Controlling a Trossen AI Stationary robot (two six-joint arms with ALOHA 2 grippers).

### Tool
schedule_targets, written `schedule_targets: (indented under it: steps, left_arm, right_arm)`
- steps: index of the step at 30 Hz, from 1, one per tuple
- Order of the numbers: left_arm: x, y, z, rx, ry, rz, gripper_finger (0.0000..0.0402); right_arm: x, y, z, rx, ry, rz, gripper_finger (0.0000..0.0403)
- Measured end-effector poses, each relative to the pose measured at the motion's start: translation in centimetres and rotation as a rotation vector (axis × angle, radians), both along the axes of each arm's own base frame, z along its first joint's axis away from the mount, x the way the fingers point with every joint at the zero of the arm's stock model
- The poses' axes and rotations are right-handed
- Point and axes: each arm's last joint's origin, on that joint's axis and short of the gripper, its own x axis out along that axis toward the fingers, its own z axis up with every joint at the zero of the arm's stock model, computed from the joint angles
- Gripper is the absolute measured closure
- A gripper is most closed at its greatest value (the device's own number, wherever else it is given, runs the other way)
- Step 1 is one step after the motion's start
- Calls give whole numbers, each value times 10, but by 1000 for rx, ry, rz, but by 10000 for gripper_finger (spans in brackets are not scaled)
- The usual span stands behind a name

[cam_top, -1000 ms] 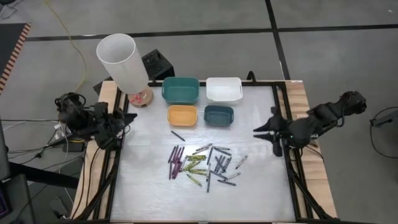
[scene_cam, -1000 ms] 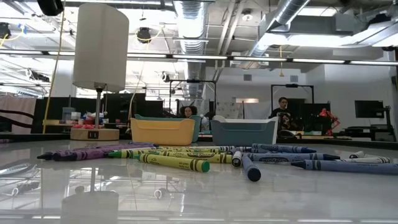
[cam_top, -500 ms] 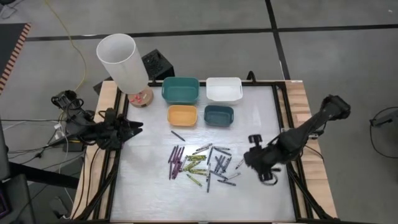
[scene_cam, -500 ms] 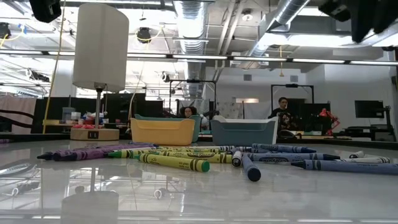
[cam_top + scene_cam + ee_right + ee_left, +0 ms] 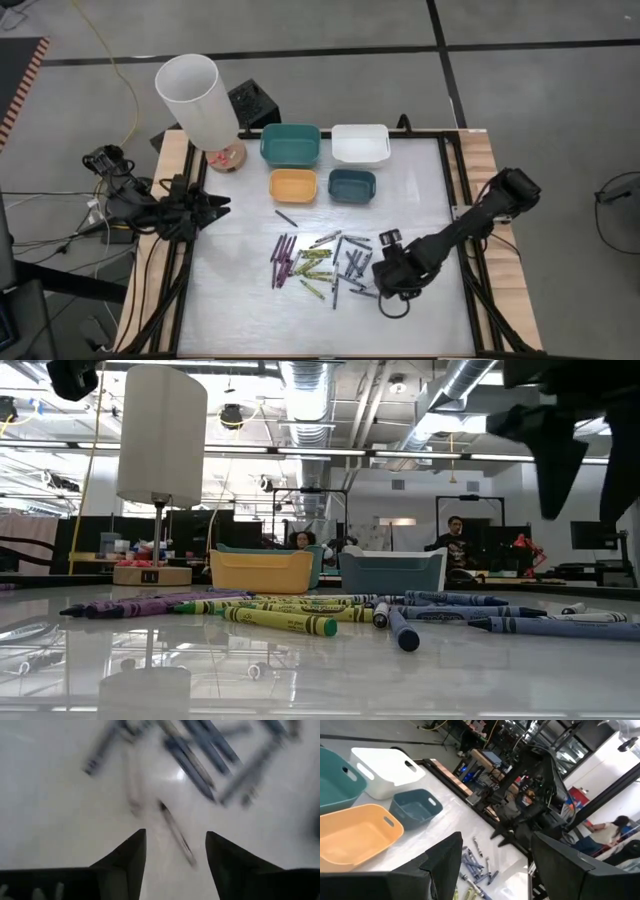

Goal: Sort crayons
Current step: Put the black crayon into the blue bin

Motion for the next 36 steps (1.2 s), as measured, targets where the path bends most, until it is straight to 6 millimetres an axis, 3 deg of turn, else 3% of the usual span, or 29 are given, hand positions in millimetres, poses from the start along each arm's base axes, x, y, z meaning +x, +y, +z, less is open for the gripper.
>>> schedule_targets:
  steps: [6, 14, 19, 24, 36]
  left_arm:
    - [0, 1, 0, 3, 3, 29, 176]
    - [-1, 3, 0, -25, -7, 94, 176]
    - [-1, 4, -1, -27, -9, 139, 176]
    - [0, 4, -1, -17, -3, 173, 176]
    - [0, 4, -2, -13, 3, 178, 176]
  right_arm:
    - [7, -7, -4, 170, -88, 45, 227]
    - [-55, -52, -12, 180, -107, -3, 240]
    - [-74, -61, -12, 183, -142, 50, 240]
    - [-73, -61, -16, 163, -130, 86, 240]
    - [-49, -49, -51, 18, -40, 251, 240]
